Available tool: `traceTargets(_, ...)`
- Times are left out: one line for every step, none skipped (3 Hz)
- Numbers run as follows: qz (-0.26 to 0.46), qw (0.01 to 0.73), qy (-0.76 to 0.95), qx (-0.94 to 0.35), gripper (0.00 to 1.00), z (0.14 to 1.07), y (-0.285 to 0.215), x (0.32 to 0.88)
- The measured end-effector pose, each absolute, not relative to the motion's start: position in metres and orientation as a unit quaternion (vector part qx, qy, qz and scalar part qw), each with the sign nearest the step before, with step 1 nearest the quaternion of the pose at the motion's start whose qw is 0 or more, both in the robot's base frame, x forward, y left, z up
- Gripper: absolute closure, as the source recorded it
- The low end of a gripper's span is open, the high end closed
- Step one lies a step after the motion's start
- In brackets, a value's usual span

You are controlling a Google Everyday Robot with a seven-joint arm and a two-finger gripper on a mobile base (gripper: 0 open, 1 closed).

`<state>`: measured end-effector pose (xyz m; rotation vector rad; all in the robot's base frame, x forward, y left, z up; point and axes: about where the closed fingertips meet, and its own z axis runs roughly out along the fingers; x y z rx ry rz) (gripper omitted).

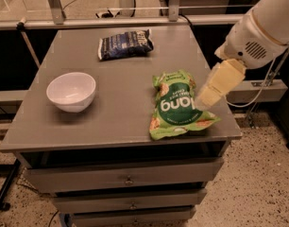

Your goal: Place green rice chip bag into white bowl

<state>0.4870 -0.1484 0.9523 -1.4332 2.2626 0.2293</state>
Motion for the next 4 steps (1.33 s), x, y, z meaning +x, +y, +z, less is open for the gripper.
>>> traceTargets(0.089,0.224,0.831,-0.502,0.00,0.952,-0.147,0.487)
traceTargets(0.089,0.221,0.834,-0.498,0.00,0.949,-0.145,0.488)
traceTargets(0.110,0.206,0.853,-0.467,0.00,0.925,-0.135,0.496)
traceTargets(0.123,0.178,0.878,-0.427,0.00,0.893,-0.124,0.509)
